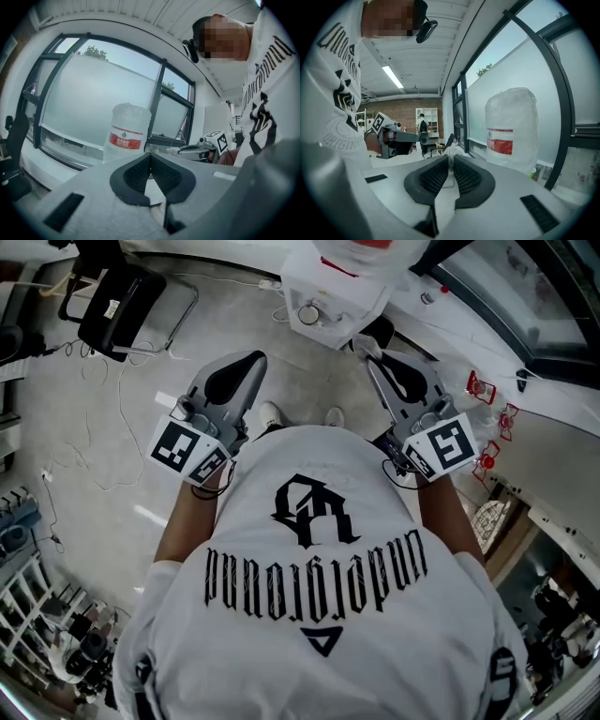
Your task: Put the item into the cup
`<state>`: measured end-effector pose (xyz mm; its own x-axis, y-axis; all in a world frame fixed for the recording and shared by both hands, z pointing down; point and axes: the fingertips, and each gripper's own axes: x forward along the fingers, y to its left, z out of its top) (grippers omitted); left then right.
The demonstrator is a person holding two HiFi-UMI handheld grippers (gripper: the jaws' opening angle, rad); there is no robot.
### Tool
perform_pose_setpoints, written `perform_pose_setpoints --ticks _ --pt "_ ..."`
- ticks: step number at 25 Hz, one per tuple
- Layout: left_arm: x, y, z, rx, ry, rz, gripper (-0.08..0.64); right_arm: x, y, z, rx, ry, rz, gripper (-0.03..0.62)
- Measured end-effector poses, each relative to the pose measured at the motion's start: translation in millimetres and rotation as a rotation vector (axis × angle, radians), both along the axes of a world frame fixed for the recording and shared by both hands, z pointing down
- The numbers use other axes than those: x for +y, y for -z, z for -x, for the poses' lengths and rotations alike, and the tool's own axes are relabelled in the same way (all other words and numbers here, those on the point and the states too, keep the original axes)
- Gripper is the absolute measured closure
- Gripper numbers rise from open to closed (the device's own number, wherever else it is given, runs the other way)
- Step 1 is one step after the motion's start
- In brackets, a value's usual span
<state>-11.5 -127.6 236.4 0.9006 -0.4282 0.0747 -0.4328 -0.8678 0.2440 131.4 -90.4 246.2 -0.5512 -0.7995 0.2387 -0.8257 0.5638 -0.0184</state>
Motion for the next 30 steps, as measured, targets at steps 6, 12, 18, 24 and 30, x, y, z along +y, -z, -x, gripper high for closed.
perform_pose_setpoints --ticks 6,12,18,24,30 --pt "-16.0 -4.9 36.1 0.001 -0.075 0.002 0.545 -8.9 -4.0 33.4 0.013 -0.084 0.001 0.549" --pt "-22.0 -15.2 78.2 -0.012 -0.133 0.004 0.545 -13.1 -13.3 67.1 0.037 -0.148 0.001 0.549" --pt "-37.8 -24.9 107.5 -0.013 -0.138 0.011 0.545 -19.8 -27.8 86.1 0.044 -0.202 0.023 0.549" --pt "-52.0 -42.7 93.0 -0.045 -0.171 0.024 0.545 -29.4 -50.6 75.1 0.015 -0.239 0.065 0.549" --pt "-72.9 -59.7 75.0 -0.073 -0.168 0.023 0.545 -45.0 -80.1 58.0 0.019 -0.247 0.105 0.549"
